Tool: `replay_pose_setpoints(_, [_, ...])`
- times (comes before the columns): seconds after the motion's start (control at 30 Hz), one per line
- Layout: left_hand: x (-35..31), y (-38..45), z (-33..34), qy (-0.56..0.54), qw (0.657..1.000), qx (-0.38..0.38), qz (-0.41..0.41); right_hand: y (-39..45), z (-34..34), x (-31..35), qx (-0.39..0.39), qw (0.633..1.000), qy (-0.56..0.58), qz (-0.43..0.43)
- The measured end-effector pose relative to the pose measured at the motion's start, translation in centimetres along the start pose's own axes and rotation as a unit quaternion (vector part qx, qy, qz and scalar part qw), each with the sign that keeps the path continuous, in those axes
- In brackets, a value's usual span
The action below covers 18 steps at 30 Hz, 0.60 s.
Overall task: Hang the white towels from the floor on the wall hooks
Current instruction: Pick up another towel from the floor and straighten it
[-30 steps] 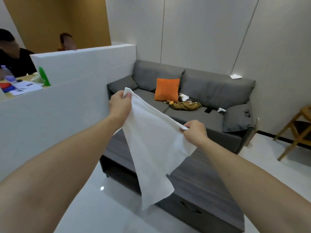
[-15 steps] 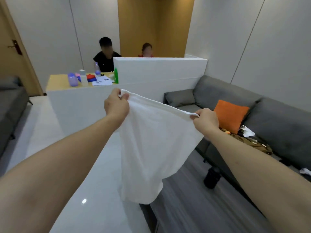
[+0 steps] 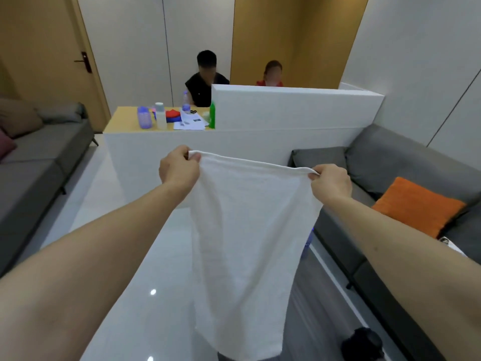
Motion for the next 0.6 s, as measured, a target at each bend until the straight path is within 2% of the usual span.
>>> replay_pose_setpoints(0.2, [-3.4, 1.9, 0.5, -0.021, 0.999, -0.027, 0.013, 4.4, -2.5, 0.5, -0.038, 0.998, 0.015, -0.037])
replay_pose_setpoints(0.33, [-5.3, -0.2, 0.4, -0.029, 0.999, -0.035, 0.03, 3.7, -4.9, -1.5, -0.064, 0.996, 0.03, -0.058])
replay_pose_setpoints(0.47, [-4.9, -6.6, 0.6, -0.02, 0.999, -0.025, 0.023, -1.1, -5.8, -5.6, -0.044, 0.993, 0.03, -0.102])
replay_pose_setpoints(0.6, [-2.6, -17.0, 0.3, -0.004, 1.0, -0.019, -0.004, -8.6, -5.2, -12.1, -0.007, 0.99, 0.034, -0.138])
Point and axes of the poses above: each hand's wrist, its own y-axis towards the middle knuckle, its own z-axis out of the palm, x = y × z, the point moved 10 cm from there along y, towards the middle knuckle, and after that the axes turned 1 degree about -y, right-handed, at the moved point
